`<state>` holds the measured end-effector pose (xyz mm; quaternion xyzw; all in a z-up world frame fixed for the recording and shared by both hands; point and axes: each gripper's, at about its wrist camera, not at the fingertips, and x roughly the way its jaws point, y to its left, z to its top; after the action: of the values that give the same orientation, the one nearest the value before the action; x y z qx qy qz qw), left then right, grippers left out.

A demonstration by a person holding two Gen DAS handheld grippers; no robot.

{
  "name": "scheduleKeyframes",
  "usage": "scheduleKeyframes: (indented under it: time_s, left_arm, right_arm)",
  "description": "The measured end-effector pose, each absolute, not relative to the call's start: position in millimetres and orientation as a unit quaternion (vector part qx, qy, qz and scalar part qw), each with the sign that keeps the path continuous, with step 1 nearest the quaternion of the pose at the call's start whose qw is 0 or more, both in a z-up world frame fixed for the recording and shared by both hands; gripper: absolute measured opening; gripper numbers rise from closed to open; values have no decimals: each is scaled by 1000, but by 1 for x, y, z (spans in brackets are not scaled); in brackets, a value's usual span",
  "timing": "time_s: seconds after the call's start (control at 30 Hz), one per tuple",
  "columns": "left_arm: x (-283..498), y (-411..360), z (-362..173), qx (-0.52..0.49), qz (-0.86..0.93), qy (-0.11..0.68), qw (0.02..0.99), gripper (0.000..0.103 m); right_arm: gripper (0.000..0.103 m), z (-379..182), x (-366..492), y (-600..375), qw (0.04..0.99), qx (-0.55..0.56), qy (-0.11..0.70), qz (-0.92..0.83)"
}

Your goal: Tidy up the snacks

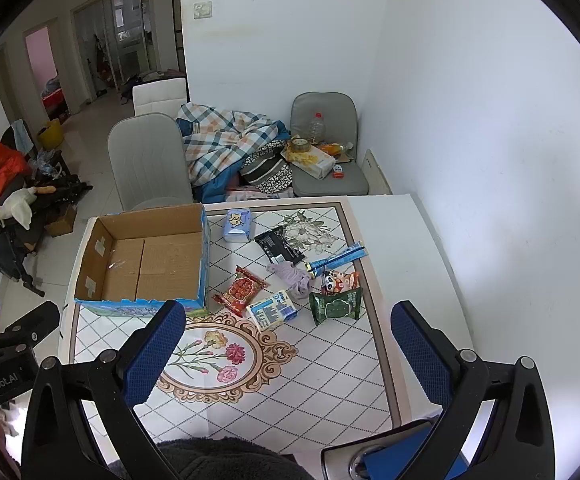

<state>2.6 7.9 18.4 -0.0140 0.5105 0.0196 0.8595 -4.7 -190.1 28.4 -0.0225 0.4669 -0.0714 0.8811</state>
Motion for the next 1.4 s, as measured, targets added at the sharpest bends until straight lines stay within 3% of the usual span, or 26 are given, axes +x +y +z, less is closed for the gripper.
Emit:
scheduleKeyframes:
  time_s: [1.4]
  left_arm:
    - [-1, 8, 29, -16, 22, 502, 864, 103]
  right_arm:
    - [103, 34, -12, -191, 888, -18, 455, -69]
